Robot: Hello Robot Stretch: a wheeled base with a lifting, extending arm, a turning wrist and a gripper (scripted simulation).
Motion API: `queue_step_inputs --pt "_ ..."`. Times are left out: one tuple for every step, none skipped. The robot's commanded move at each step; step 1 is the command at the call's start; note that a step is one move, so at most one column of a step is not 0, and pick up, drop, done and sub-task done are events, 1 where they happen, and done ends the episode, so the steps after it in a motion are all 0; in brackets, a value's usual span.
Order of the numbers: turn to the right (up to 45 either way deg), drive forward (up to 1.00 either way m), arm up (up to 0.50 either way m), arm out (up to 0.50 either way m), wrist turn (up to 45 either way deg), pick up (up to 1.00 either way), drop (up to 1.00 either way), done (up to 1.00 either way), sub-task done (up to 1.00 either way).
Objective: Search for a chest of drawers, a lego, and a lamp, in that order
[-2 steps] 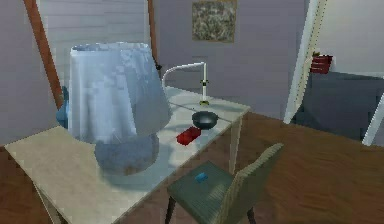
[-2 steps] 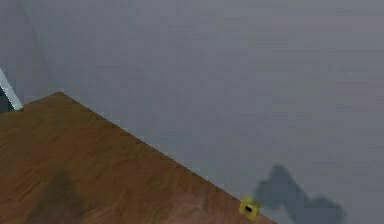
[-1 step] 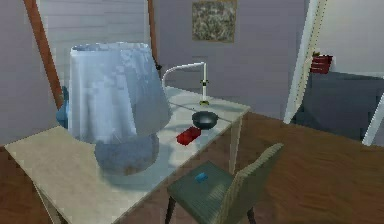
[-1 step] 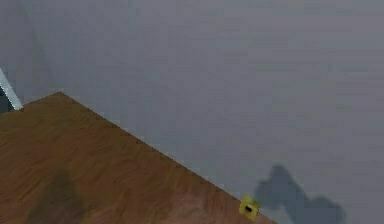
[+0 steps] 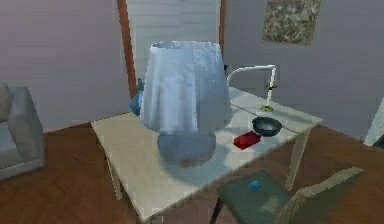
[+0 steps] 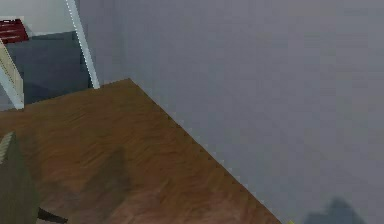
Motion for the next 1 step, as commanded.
queue_step_inputs --pt "0.0 0.00 0.00 0.00 0.0 0.00 0.00 1.00 0.00"
